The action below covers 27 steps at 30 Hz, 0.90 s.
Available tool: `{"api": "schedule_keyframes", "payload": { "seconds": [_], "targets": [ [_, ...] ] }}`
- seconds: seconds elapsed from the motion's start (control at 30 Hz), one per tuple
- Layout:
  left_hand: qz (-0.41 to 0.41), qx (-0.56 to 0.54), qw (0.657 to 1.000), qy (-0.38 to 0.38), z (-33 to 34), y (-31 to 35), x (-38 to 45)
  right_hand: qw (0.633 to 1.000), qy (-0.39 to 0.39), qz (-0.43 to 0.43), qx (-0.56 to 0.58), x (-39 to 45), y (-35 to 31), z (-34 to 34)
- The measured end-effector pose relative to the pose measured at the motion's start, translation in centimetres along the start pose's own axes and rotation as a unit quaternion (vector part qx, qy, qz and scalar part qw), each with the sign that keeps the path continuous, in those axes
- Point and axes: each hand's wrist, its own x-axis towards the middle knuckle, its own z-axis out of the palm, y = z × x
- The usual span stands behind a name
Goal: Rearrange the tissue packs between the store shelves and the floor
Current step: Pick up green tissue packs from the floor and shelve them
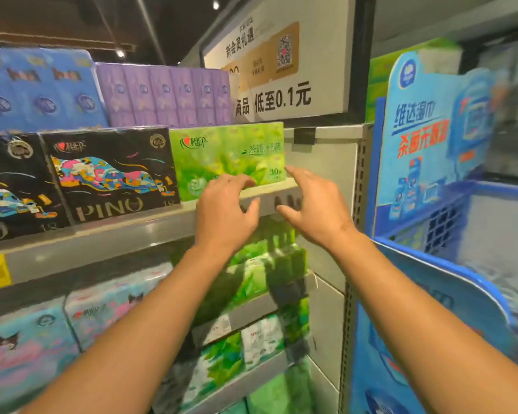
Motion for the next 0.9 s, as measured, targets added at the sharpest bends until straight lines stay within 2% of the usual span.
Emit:
{"api": "schedule_keyframes", "payload": {
  "seconds": [0.1, 0.2, 0.33, 0.43, 0.57, 0.67, 0.77, 0.8, 0.9],
  "targets": [
    [0.015, -0.086, 0.994, -0.059, 0.5, 2.9, -5.4, 0.997, 0.016, 0.066, -0.026, -9.1, -0.4, -2.7],
    [0.033, -0.162, 0.976, -0.141, 1.2, 7.0, -11.8, 0.983, 0.025, 0.167, -0.071, -19.2, -1.0, -5.4],
    [0.067, -0.256, 0.924, -0.276, 0.5, 14.7, -21.2, 0.944, 0.010, 0.308, -0.118, -33.1, -2.8, -9.8],
    [0.110, -0.303, 0.880, -0.350, -1.0, 21.4, -27.8, 0.910, 0.015, 0.386, -0.150, -42.5, -4.7, -14.6],
    [0.180, -0.352, 0.815, -0.423, -4.0, 31.5, -36.7, 0.845, 0.048, 0.497, -0.193, -55.6, -6.8, -21.9],
    [0.226, -0.375, 0.764, -0.475, -7.0, 39.5, -43.8, 0.781, 0.085, 0.583, -0.207, -65.7, -9.2, -27.3],
    [0.255, -0.401, 0.707, -0.524, -10.7, 47.5, -51.5, 0.721, 0.085, 0.652, -0.218, -75.6, -11.6, -32.8],
    [0.272, -0.411, 0.683, -0.539, -12.7, 52.2, -55.4, 0.692, 0.092, 0.680, -0.224, -80.5, -12.6, -36.0],
    [0.261, -0.431, 0.635, -0.586, -15.1, 58.9, -61.3, 0.653, 0.099, 0.712, -0.239, -88.0, -14.3, -40.3]
  ]
}}
